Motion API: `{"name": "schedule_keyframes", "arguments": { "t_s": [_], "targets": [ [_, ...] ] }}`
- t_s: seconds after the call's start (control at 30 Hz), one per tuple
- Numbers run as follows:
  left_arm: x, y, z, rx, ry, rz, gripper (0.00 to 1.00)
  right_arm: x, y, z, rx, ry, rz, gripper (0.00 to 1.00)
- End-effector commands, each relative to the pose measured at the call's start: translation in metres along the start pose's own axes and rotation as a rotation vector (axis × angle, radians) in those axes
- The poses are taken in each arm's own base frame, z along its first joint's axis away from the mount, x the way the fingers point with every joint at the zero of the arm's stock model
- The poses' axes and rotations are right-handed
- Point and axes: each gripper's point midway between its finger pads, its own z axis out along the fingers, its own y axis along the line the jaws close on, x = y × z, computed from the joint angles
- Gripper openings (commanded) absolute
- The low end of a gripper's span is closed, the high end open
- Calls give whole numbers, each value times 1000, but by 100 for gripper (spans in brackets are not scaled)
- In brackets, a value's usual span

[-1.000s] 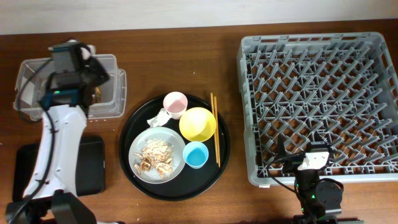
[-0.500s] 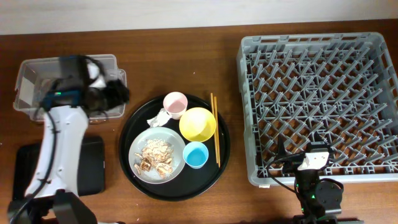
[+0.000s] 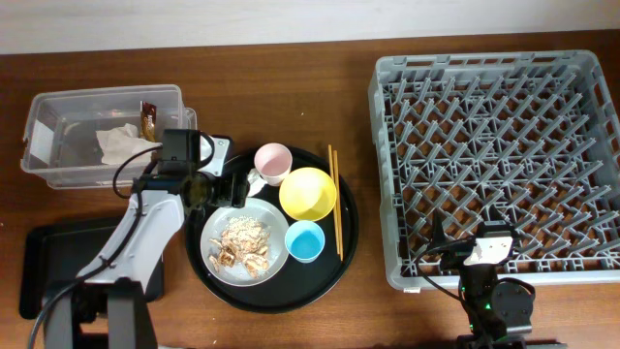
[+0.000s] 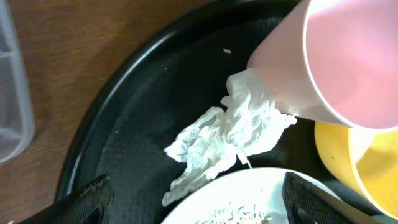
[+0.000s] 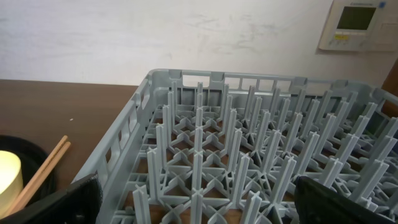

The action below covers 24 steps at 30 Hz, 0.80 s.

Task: Sort waste into correct bins and load items into the dishwasher rack
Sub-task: 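Grasp the white tissue with the left gripper and drop it in the bin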

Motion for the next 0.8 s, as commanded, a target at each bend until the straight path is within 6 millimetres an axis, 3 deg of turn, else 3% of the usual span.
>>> {"name": "schedule_keyframes", "arguments": {
  "t_s": [0.0,0.23,0.27,0.4,0.43,0.47,0.53,0.6,0.7,0.77],
  "targets": [
    [15,-10,31,44,54,103,85,3,-2,0,11,5,-6,99],
    [17,-4,54,42,64,101,74,3,-2,0,11,5,-6,99],
    [19,-4,56,42,69,99,59,3,-2,0,11,5,-6,99],
    [19,-4,56,42,70,94,16,3,-2,0,11,5,-6,99],
    [17,-3,54,41,67,90,1,3,-2,0,11,5,-6,99],
    [7,-1,47,33,40,21,1,3,-2,0,11,5,-6,99],
    [-21,8,20,10,-59,-51,1,3,-2,0,11,5,-6,99],
    [-45,21,-21,-22,-180,-85,1,3,-2,0,11,5,-6,99],
    [-84,48,-100,-98,-436,-136,1,3,-2,0,11,5,-6,99],
    [-95,91,-138,-233,-584,-382,0,3,-2,0,11,5,-6,99]
  ]
}}
